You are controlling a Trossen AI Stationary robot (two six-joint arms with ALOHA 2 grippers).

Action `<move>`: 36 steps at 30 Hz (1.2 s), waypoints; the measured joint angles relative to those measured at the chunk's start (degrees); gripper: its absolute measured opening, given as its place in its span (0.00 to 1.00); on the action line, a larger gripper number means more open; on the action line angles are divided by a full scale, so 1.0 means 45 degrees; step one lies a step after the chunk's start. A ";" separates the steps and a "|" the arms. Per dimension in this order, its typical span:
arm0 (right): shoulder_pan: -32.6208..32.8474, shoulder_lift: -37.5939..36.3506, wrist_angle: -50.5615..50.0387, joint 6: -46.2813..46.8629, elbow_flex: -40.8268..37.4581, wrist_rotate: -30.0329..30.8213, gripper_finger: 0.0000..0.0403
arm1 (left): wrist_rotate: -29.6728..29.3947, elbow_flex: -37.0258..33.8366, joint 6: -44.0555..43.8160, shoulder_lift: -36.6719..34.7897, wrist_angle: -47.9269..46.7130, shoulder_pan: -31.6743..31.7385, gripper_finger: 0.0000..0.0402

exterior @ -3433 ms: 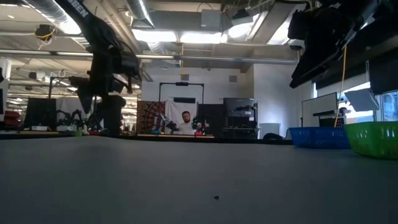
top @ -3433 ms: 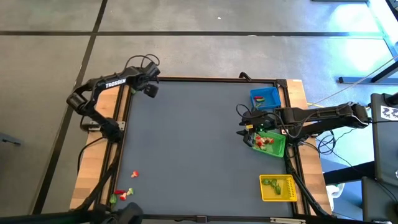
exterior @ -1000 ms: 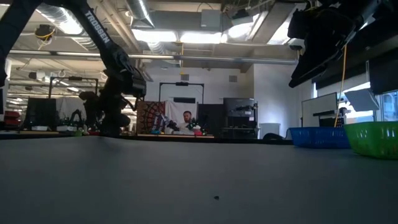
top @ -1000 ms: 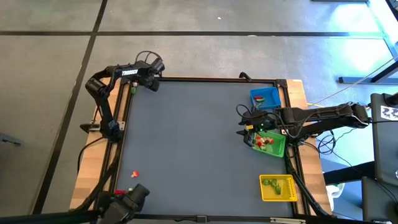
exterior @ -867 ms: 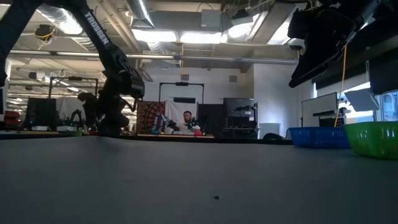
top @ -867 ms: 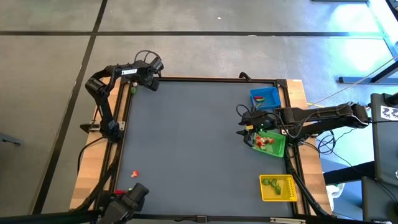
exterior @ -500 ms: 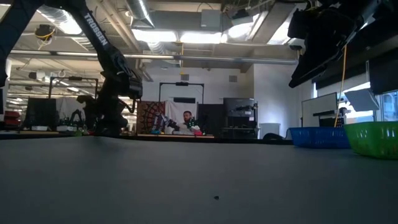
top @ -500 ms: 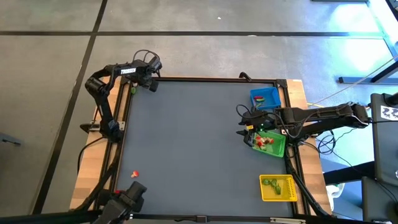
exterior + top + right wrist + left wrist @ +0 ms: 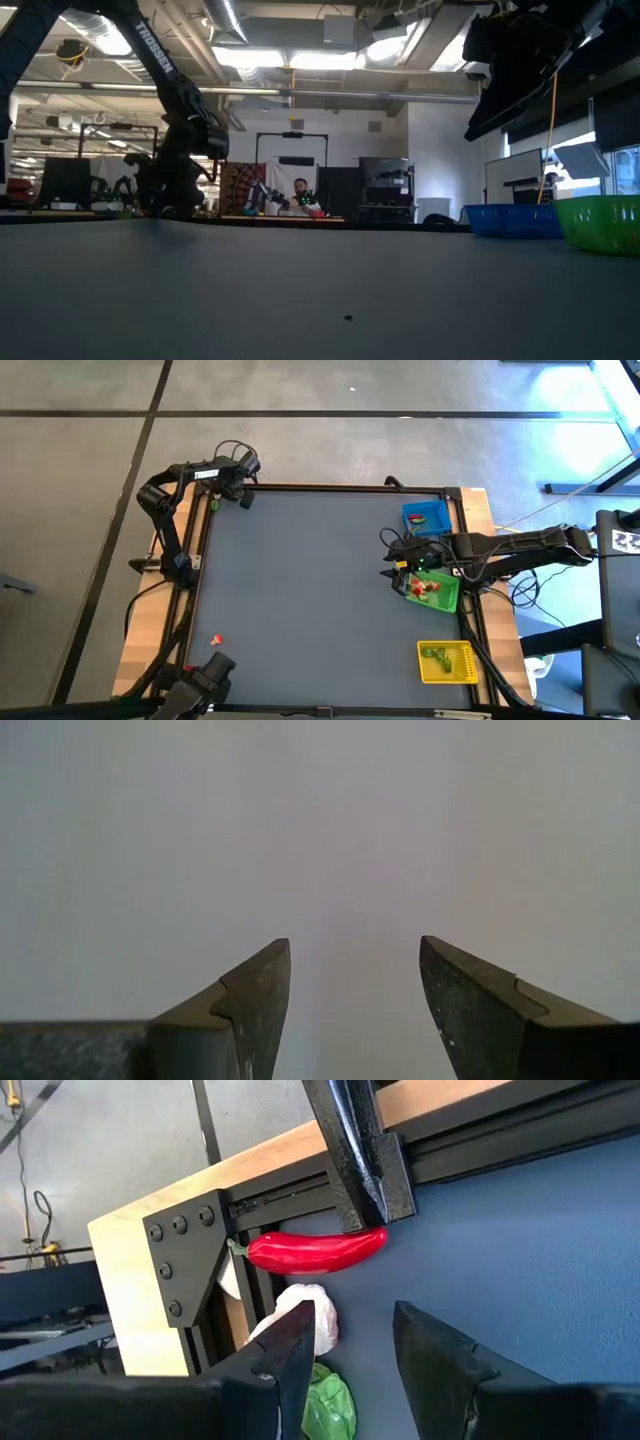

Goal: Sort produce into baskets
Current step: Put the brown mushroom into the green basket

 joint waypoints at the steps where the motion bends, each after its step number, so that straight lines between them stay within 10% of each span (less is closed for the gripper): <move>1: 0.0000 0.0000 0.0000 0.0000 0.0000 0.0000 0.55 | 0.0002 0.0000 0.0069 0.0000 -0.0029 -0.0005 0.33; 26: 0.0000 0.0000 0.0005 -0.0858 0.0000 0.0000 0.55 | 0.0002 0.3562 0.1083 -0.0010 -0.3620 -0.0854 0.33; 36: 0.0000 0.0000 0.0008 -0.1073 0.0000 0.0000 0.55 | -0.0003 0.4265 0.1642 0.0034 -0.4700 -0.0806 0.51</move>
